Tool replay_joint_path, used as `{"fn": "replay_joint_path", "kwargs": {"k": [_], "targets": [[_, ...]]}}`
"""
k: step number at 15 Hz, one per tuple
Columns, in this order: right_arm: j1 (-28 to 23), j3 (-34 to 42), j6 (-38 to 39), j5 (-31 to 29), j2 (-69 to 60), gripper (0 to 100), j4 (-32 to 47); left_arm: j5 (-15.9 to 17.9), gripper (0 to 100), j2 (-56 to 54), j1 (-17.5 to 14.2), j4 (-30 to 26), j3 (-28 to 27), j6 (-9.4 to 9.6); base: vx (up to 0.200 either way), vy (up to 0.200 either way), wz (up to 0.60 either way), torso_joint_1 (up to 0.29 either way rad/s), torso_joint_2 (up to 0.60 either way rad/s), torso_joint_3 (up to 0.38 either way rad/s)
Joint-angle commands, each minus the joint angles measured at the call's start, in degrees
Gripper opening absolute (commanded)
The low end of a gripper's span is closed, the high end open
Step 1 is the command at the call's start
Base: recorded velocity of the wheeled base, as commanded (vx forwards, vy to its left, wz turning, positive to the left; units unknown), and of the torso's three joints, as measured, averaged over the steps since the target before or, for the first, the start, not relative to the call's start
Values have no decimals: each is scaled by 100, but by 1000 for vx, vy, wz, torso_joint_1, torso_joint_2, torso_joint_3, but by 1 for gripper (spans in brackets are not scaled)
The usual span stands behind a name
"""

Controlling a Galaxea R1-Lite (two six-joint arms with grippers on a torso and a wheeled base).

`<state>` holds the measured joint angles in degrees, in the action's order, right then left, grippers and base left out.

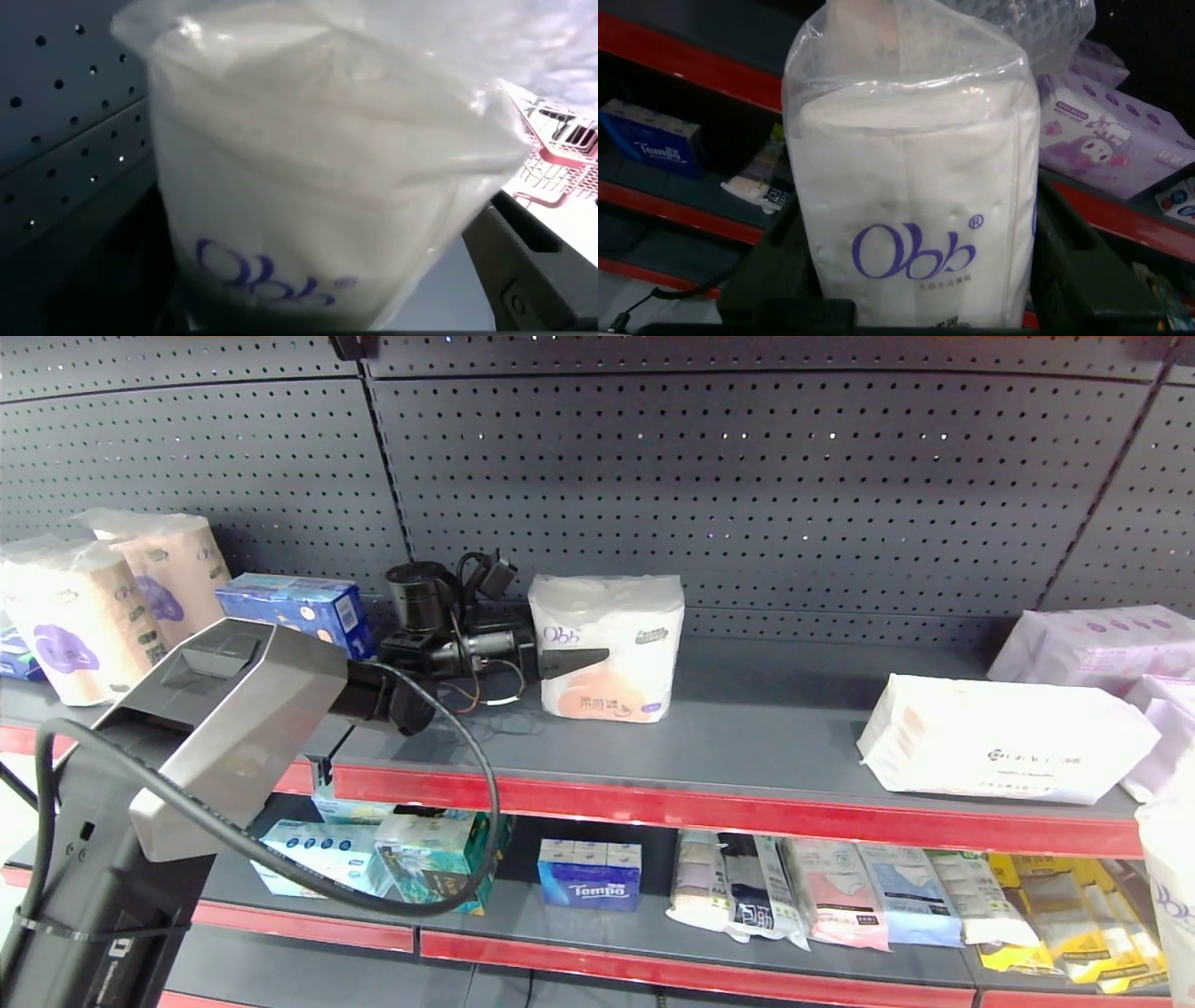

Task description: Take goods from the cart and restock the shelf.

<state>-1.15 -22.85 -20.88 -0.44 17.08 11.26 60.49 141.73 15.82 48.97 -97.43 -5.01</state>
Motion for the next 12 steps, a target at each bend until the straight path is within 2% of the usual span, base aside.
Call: {"fn": "replay_joint_path", "kwargs": {"k": [1,4,6,8,9,12], "targets": [[-8,-1,-4,0,-3,0,-1,-2,100,22,8,7,-40,-61,0,0,0,0,0,0],[-8,-1,-4,0,-3,0,-1,7,100,30,8,7,-57,-123,0,0,0,0,0,0],[-8,8,-4,0,6,0,-1,7,100,224,8,7,-382,-193,0,0,0,0,0,0],[-8,35,-4,0,-3,0,-1,-2,100,285,8,16,-453,-193,0,0,0,0,0,0],[-8,35,-4,0,-3,0,-1,-2,0,303,17,16,-453,-193,0,0,0,0,0,0],[-8,35,-4,0,15,0,-1,-2,0,312,35,-19,-461,-193,0,0,0,0,0,0]]}}
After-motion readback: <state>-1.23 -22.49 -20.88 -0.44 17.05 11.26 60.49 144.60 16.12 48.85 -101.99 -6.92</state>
